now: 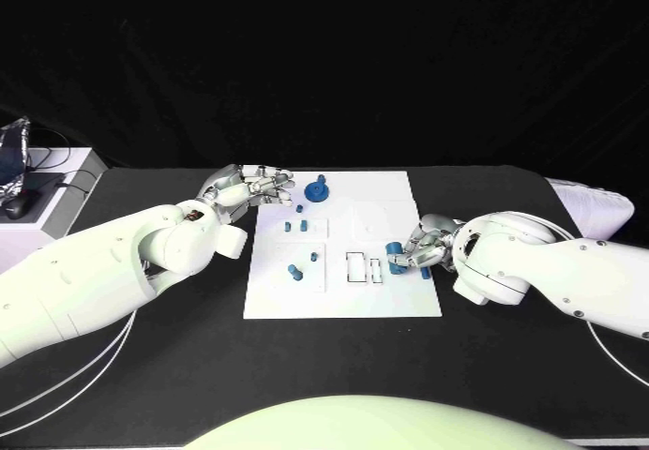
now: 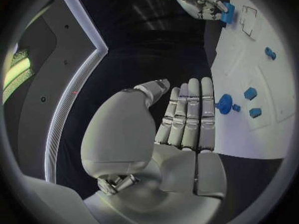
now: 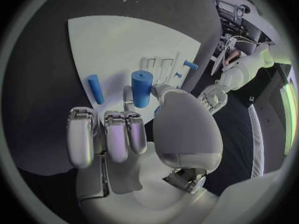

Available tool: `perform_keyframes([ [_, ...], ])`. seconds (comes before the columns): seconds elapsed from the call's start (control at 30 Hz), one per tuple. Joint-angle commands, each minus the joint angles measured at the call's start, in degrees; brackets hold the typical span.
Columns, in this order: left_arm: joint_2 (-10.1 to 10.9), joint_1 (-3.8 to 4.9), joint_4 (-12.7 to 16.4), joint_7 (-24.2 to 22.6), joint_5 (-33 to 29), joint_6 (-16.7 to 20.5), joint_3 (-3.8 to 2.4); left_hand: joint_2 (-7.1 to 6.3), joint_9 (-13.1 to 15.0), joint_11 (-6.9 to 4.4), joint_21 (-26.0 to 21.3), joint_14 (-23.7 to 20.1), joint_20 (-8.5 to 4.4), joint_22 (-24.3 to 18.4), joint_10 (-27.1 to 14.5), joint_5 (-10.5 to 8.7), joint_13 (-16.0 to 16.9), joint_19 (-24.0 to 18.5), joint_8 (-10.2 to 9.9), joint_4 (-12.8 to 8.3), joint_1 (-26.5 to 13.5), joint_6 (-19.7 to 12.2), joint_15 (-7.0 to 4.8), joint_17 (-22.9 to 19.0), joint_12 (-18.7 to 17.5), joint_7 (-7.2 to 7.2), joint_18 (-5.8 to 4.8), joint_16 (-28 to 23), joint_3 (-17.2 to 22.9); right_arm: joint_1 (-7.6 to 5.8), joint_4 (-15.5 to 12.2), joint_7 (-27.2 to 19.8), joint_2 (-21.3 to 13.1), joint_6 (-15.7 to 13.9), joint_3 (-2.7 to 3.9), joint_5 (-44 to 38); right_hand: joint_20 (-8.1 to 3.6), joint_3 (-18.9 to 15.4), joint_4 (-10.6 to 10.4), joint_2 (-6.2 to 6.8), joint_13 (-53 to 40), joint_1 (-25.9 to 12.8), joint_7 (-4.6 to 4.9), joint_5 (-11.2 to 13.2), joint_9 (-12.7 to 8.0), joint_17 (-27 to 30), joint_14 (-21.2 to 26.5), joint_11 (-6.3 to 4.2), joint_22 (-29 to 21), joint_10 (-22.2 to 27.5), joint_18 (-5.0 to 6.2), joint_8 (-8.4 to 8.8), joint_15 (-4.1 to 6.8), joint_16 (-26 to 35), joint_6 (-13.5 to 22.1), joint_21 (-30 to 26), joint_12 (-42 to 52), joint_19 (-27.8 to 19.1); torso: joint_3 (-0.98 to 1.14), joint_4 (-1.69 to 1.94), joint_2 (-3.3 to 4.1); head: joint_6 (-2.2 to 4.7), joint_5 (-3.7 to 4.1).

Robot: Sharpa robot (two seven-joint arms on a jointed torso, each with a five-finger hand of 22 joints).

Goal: Assemble the parts on the task board

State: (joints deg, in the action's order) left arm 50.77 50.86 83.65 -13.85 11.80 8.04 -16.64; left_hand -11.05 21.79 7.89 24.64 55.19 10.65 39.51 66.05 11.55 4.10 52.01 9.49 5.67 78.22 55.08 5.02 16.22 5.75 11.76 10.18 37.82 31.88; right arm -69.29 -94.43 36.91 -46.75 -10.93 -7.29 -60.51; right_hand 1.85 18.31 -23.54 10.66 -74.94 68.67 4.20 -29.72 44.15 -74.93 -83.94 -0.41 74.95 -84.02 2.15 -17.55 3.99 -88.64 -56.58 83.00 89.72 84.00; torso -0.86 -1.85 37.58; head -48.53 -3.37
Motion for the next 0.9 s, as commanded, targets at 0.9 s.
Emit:
perform_keyframes([
  [0.9, -0.08, 0.0, 0.18, 0.64, -0.32, -1.67, -0.05, -0.25, -0.12, 0.35, -0.23, 0.43, -0.06, 0.02, -0.33, 0.16, 0.04, 0.31, -0.27, -0.31, 0.57, -0.17, -0.03, 0.12, -0.27, 0.21, 0.16, -0.32, 0.01, 0.94, 2.13, -2.07, 7.64, -5.0, -0.31, 6.48, 0.03, 9.77, 7.84, 1.83, -14.69, -3.67, 0.25, 0.07, 3.11, -11.22, -5.26, 0.39, 13.13, -5.68, -0.86, 0.26, -0.09, -0.26, 0.5, -0.14, -0.21, 4.7, 0.06, 0.0, 0.15, -0.27, -0.53],
])
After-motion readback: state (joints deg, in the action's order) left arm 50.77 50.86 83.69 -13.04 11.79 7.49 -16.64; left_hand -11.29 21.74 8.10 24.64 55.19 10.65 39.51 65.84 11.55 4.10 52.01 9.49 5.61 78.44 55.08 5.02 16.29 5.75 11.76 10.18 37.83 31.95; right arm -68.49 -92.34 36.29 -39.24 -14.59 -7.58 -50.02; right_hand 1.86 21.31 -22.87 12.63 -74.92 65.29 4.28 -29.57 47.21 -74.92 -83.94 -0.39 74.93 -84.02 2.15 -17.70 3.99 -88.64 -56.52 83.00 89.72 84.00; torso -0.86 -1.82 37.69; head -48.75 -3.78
